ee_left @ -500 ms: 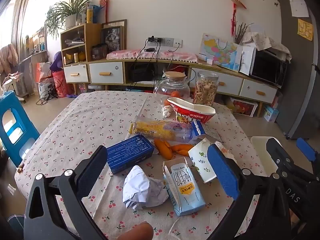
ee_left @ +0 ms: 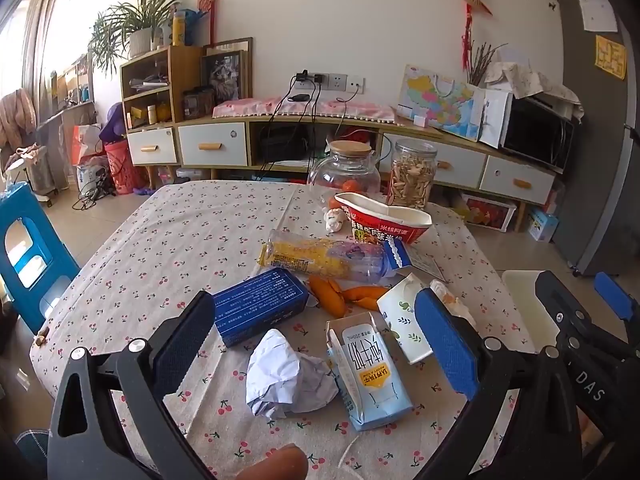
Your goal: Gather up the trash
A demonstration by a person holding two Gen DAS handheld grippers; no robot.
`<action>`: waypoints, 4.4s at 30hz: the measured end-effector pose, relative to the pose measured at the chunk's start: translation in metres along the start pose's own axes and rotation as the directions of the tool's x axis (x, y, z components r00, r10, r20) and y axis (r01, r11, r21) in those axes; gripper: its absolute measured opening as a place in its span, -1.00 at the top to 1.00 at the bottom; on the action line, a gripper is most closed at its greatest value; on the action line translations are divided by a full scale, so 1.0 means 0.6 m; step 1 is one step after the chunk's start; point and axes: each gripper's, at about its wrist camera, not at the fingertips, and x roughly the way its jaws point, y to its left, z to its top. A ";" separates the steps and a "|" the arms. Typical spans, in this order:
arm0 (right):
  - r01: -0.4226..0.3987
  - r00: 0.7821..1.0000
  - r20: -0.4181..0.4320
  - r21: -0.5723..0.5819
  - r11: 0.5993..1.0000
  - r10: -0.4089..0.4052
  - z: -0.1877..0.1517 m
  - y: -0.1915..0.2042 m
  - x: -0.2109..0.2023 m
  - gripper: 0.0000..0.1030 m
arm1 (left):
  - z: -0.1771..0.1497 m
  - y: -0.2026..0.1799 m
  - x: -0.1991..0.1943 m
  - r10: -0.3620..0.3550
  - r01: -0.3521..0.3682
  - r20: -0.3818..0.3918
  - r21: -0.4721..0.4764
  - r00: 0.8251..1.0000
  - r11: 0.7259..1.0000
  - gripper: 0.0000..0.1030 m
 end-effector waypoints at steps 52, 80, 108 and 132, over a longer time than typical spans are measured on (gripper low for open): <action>-0.002 1.000 0.009 0.006 1.000 0.002 -0.002 0.002 -0.002 -0.86 | -0.011 0.014 0.015 0.005 -0.005 -0.016 -0.011 1.000 1.000 -0.88; -0.006 1.000 -0.002 0.007 1.000 0.006 -0.009 0.007 0.004 -0.86 | -0.014 0.017 0.021 0.010 -0.011 -0.037 -0.023 0.999 1.000 -0.88; -0.307 0.740 -0.508 0.329 0.893 0.441 -0.012 -0.023 0.172 -0.86 | -0.046 0.104 0.193 -0.077 -0.046 -0.600 -0.186 0.796 0.981 -0.72; -0.498 0.503 -0.705 0.237 0.834 0.500 -0.093 0.158 0.194 -0.68 | 0.015 0.193 0.139 -0.052 -0.011 -0.377 -0.164 0.925 0.986 0.39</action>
